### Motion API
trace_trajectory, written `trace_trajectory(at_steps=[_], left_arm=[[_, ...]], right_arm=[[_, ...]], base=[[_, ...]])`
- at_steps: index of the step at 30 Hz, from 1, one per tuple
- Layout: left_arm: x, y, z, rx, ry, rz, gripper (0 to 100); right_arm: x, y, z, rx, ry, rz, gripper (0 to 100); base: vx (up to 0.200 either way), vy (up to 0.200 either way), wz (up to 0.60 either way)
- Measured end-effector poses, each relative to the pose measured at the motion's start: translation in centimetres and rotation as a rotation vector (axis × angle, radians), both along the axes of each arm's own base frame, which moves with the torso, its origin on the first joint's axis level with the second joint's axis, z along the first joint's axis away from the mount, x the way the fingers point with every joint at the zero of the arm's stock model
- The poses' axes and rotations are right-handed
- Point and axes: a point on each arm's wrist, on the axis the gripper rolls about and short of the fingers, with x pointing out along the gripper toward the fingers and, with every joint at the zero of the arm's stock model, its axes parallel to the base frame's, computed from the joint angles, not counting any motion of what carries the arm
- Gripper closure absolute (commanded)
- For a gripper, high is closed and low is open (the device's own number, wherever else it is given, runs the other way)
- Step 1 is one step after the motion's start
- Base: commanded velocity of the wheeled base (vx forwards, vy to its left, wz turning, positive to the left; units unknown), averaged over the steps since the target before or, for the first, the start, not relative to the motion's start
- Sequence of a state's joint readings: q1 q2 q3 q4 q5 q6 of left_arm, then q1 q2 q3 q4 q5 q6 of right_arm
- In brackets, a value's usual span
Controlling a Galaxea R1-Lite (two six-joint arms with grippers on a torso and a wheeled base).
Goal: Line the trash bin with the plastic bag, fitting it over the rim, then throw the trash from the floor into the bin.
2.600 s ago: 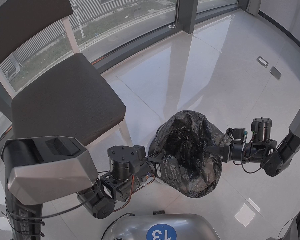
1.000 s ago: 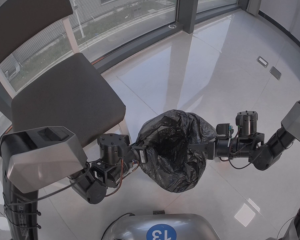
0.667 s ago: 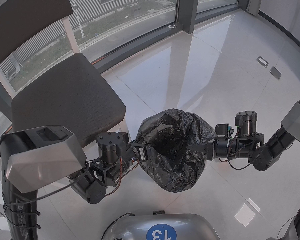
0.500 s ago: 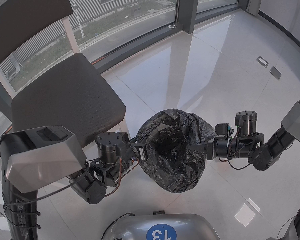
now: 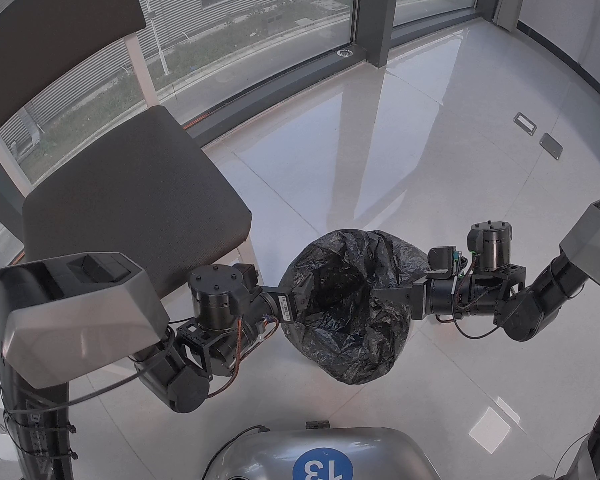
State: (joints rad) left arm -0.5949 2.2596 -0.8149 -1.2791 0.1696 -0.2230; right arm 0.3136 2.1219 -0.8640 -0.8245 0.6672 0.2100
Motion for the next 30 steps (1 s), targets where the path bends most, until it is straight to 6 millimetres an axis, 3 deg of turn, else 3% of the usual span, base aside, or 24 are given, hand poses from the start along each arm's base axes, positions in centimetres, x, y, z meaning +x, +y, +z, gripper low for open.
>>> trace_trajectory(at_steps=[10,11,24,30], left_arm=[[-1.3,0.4,1.2,-0.005,-0.019,-0.014,0],[-1.3,0.4,1.3,-0.006,-0.02,-0.014,0],[-1.5,0.4,1.4,-0.008,-0.02,-0.018,0],[-1.5,0.4,1.3,-0.006,-0.018,-0.017,0]], right_arm=[[0.6,-0.2,-0.1,-0.002,0.003,-0.011,100],[0.6,-0.2,-0.2,-0.003,0.005,-0.011,0],[0.5,-0.2,-0.2,-0.001,0.002,-0.01,0],[0.1,-0.3,0.8,-0.002,-0.015,-0.008,0]], base=[[0.0,0.0,0.0],[0.0,0.0,0.0],[0.0,0.0,0.0],[0.0,0.0,0.0]])
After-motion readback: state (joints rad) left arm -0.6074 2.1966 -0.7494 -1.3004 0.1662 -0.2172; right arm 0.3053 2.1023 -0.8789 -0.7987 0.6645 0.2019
